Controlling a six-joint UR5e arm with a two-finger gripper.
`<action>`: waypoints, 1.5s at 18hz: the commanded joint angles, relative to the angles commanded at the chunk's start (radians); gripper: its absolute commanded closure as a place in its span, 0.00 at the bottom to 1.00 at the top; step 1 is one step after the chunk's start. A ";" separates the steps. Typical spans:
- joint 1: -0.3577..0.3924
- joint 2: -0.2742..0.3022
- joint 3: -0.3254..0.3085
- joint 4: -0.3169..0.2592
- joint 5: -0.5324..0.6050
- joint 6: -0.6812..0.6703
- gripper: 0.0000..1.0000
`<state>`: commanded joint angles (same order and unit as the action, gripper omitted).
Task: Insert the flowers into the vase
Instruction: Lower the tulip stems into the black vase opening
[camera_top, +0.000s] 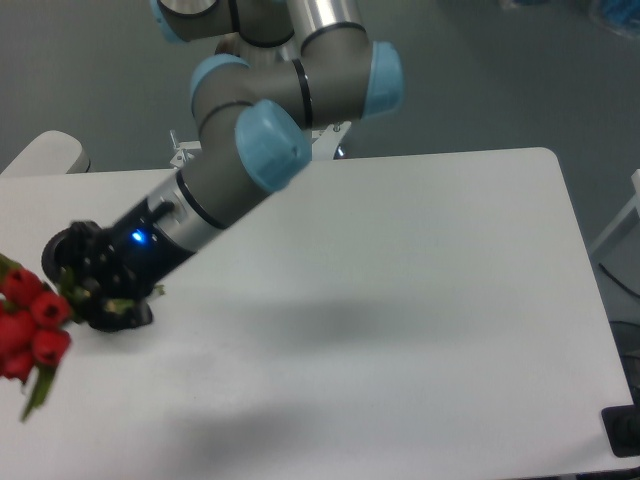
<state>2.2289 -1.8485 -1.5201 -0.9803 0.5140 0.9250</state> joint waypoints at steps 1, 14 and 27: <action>0.000 0.008 -0.008 0.014 -0.024 0.002 1.00; -0.032 0.089 -0.189 0.173 -0.192 0.009 1.00; -0.046 0.083 -0.299 0.175 -0.239 0.199 0.95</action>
<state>2.1828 -1.7656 -1.8192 -0.8053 0.2746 1.1242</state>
